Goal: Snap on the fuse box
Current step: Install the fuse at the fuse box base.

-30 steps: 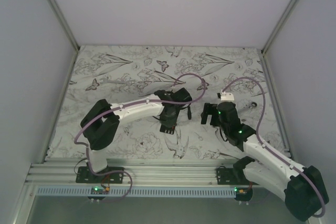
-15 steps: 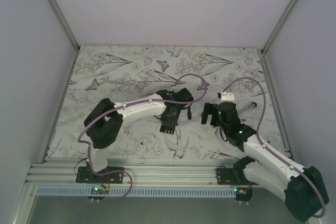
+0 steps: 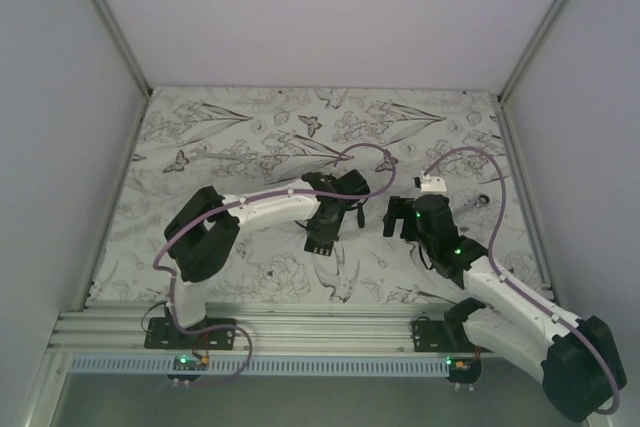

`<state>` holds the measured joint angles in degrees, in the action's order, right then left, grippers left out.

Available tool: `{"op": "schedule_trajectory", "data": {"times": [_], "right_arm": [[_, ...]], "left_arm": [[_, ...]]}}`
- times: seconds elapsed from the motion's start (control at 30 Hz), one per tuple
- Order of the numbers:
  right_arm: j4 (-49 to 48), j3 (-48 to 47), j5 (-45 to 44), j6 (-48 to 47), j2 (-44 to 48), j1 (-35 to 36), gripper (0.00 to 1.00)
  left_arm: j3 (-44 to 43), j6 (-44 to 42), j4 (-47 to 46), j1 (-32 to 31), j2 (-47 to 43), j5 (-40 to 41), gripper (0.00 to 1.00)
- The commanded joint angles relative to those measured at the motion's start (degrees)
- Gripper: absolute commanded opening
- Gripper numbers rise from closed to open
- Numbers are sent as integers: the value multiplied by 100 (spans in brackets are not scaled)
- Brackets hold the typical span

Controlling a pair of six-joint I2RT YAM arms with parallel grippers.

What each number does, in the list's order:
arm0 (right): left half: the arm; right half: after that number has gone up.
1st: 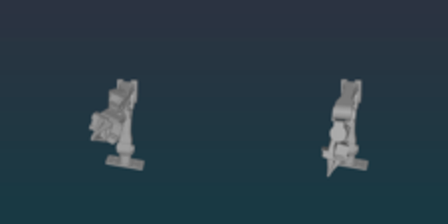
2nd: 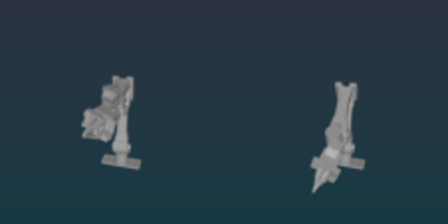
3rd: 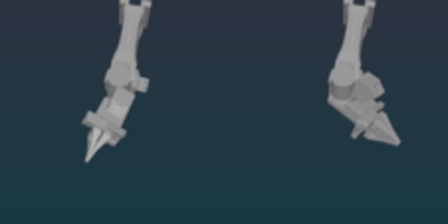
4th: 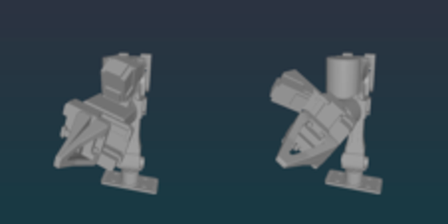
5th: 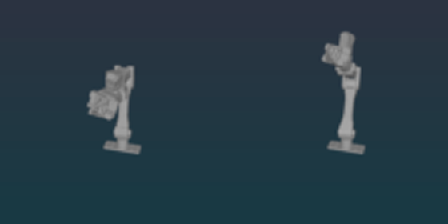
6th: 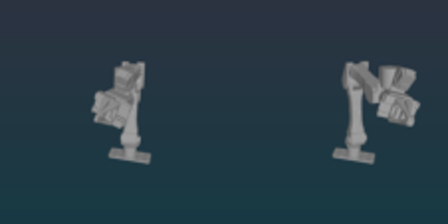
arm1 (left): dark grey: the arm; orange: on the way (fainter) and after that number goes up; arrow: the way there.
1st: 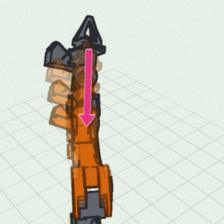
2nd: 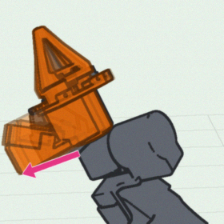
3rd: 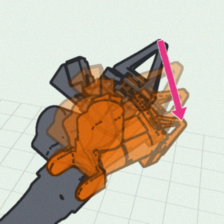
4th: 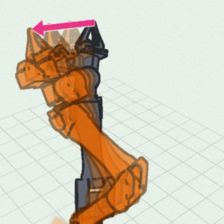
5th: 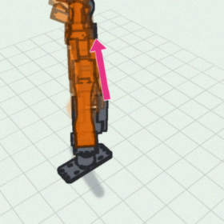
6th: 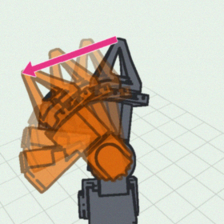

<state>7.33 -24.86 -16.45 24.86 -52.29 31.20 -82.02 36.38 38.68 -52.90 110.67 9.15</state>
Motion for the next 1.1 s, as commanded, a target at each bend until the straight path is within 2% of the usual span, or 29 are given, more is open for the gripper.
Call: {"op": "schedule_trajectory", "data": {"times": [0.0,1.07], "right_arm": [[-65,-36,-100,56,-35,-53,100],[-62,-63,-16,44,-115,-53,100]], "left_arm": [[-112,37,218,-36,139,185,0],[-69,195,219,-88,167,228,0]]}}
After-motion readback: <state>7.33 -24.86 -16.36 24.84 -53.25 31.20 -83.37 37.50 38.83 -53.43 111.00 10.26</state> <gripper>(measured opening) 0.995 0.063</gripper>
